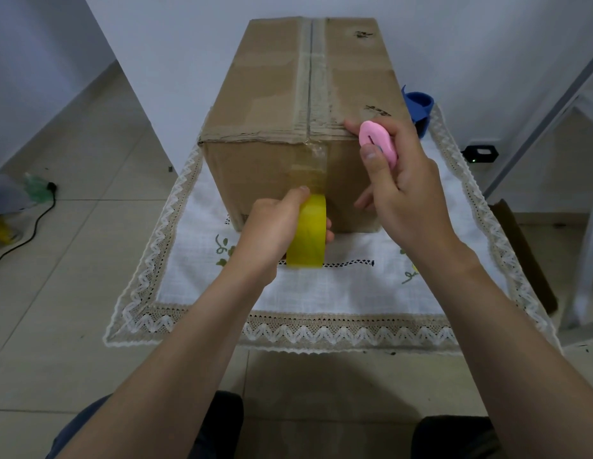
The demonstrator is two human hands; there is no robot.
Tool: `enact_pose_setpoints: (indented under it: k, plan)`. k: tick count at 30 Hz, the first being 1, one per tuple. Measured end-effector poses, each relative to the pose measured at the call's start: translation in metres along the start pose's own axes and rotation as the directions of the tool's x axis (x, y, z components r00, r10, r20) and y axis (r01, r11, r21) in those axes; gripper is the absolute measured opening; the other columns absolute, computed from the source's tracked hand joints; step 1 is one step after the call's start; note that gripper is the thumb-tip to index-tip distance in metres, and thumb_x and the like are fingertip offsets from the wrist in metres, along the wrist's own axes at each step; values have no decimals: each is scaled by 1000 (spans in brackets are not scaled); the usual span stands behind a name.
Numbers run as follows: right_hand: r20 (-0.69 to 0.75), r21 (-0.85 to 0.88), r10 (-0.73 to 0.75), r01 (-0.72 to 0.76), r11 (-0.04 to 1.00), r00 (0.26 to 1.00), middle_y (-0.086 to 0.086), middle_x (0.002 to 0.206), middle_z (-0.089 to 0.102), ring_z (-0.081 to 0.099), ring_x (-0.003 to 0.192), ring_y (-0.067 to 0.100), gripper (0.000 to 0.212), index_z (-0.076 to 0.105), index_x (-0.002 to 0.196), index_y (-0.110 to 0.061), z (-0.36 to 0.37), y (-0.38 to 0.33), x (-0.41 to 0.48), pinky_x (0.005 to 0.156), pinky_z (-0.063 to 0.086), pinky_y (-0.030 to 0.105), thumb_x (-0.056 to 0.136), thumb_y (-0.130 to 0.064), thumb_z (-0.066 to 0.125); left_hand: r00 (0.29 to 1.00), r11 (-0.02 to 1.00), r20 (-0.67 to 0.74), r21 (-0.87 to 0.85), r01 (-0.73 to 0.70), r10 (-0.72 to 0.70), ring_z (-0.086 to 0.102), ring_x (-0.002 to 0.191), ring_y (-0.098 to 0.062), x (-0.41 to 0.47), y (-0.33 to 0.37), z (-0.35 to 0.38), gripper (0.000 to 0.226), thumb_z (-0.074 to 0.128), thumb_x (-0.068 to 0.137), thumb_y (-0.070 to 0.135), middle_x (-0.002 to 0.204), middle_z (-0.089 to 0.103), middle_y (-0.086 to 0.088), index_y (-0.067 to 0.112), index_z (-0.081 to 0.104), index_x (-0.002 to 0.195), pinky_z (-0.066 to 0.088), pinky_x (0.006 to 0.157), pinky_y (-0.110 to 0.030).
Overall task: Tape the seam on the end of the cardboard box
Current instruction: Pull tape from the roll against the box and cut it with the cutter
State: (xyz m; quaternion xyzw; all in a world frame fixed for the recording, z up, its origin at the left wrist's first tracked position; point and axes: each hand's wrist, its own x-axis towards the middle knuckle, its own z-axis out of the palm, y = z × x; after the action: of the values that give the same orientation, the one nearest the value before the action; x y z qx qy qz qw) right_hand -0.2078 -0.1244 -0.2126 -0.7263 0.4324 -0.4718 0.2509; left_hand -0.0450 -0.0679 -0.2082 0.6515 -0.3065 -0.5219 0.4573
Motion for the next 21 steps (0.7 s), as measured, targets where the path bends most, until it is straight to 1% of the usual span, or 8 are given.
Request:
enact_pose_setpoints:
  k: [4,6,7,11,14,16,18,21]
  plan:
    - [-9,13,-7,7,1000,1000,-21,126,70,68,51,15,23,55,132,-29,0,-2,1,58,60,50,111,-31,45,1000,999,9,39,17,-18,74,56,-19,-1,-4,0,45,54,104,40,65,77,-7,7,74,82,63,61,-29]
    - [-12,12,-11,11,1000,1000,-15,123,71,68,51,15,23,55,132,-30,-1,-2,2,57,60,50,111,-32,45,1000,999,-2,32,10,-9,74,55,-17,-1,-4,0,43,54,105,38,63,77,-6,8,73,82,62,57,-28]
    - [-12,7,-13,13,1000,1000,-10,122,72,68,51,15,23,55,132,-31,-1,-2,2,57,60,50,111,-32,45,1000,1000,-10,29,11,-11,74,55,-17,-1,-3,0,42,54,105,38,64,77,-6,8,73,82,62,58,-29]
    - [-6,21,-17,17,1000,1000,-11,123,71,69,53,16,24,55,133,-28,-1,-2,2,57,60,48,111,-30,46,1000,999,8,37,13,-13,76,63,-21,1,-4,-2,42,52,106,39,71,79,-6,11,74,84,64,77,-42]
    - [-24,108,-8,11,994,1000,-15,128,71,70,57,20,22,56,132,-23,0,-5,-1,55,60,39,111,-24,47,999,999,30,39,17,-18,76,74,-27,0,-7,-2,48,52,105,41,81,82,-11,13,79,77,61,92,-53]
    - [-65,160,-50,60,985,997,-10,120,74,69,58,21,20,56,129,-25,-1,-7,-2,52,57,33,110,-21,49,999,999,38,41,25,-27,76,77,-27,0,-7,-3,41,53,105,43,81,82,-10,12,78,94,60,96,-54]
    - [-67,158,-113,122,980,991,-9,106,73,65,58,16,21,55,129,-25,-2,-6,-3,54,51,26,110,-20,49,999,998,45,55,19,-21,76,75,-24,1,-8,-6,42,53,104,44,78,81,-8,8,73,110,61,94,-50]
    - [29,119,-86,82,989,996,-8,95,63,55,67,0,29,53,137,-20,-1,3,-1,68,41,23,109,-22,44,997,997,69,71,13,-18,75,70,-22,0,-9,-8,43,52,103,44,75,80,-7,8,73,114,63,85,-42]
